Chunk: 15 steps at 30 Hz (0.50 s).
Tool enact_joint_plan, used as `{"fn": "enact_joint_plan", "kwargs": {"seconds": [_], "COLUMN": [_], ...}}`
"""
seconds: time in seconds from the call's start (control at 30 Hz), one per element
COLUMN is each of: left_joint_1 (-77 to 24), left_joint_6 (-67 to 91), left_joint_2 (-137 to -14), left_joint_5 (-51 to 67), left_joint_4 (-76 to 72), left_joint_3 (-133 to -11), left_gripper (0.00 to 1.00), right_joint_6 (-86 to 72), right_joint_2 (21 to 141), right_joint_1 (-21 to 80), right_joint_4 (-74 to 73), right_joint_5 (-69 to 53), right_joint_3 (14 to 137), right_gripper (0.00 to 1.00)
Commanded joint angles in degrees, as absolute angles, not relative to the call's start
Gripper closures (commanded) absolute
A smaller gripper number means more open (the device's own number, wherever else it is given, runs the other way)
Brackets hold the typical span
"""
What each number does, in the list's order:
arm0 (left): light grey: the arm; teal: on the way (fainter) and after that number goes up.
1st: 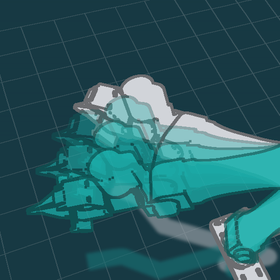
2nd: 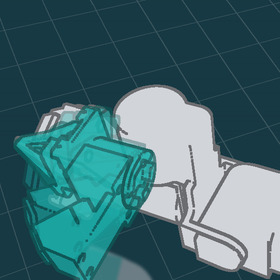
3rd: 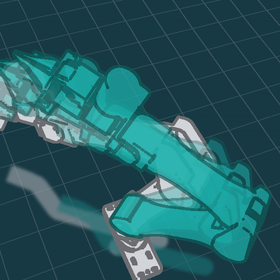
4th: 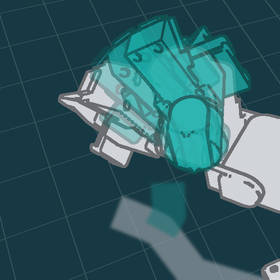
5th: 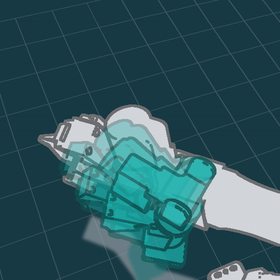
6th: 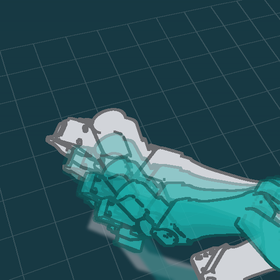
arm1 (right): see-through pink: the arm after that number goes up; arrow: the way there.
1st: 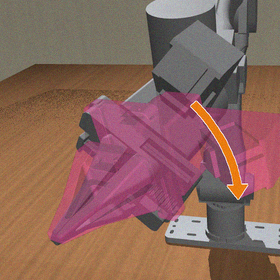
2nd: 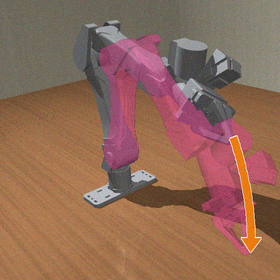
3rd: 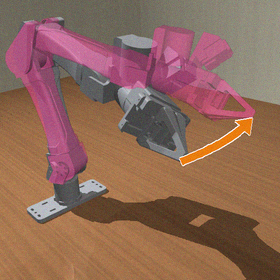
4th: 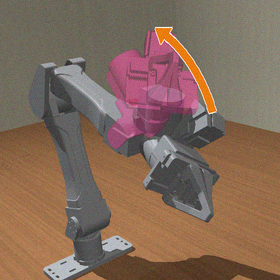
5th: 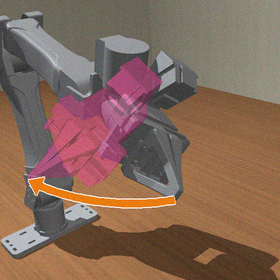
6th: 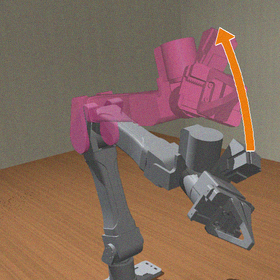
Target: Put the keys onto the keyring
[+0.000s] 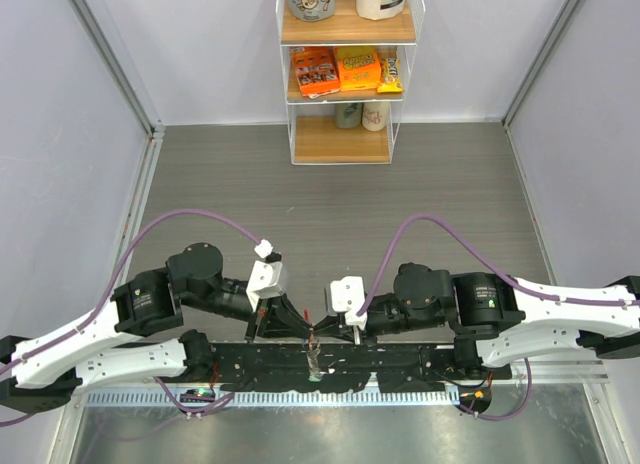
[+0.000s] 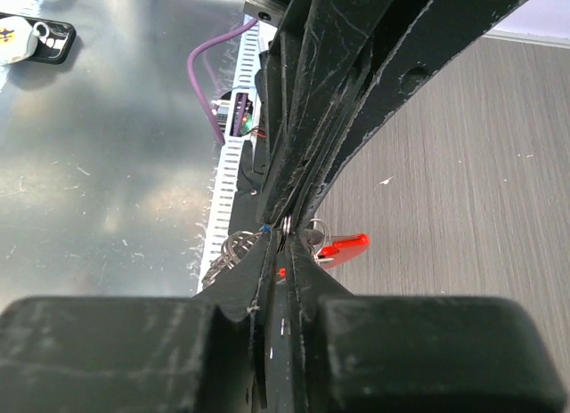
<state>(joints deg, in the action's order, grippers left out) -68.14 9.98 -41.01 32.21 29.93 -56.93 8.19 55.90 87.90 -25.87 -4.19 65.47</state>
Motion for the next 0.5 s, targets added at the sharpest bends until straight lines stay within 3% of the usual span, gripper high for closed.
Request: {"fn": "enact_joint_plan", "kwargs": {"seconds": [0.0, 0.27, 0.3, 0.37, 0.47], "left_joint_1": [-68.3, -68.3, -68.2, -68.3, -68.2], "left_joint_6": [9.4, 9.8, 10.3, 11.2, 11.5], "left_joint_2": [-40.7, -39.4, -38.6, -36.3, -32.1], "left_joint_5": [33.0, 29.5, 28.1, 24.1, 20.7], "left_joint_4": [28.0, 27.5, 26.7, 24.4, 20.1], "left_joint_3": [-59.2, -59.5, -59.2, -58.1, -54.6], "left_gripper": [1.0, 1.0, 0.96, 0.75, 0.68], "right_joint_6": [7.7, 8.8, 8.9, 8.7, 8.1], "right_joint_2": [56.0, 53.6, 52.7, 50.9, 49.2], "right_joint_1": [87.8, 87.9, 87.9, 87.8, 87.9], "right_joint_4": [-24.8, -21.5, -20.8, -18.2, -14.1], "right_joint_5": [-4.7, -7.5, -7.0, -5.9, -4.7], "right_joint_3": [68.1, 65.5, 65.0, 63.2, 60.6], "right_gripper": [0.94, 0.94, 0.94, 0.95, 0.95]}}
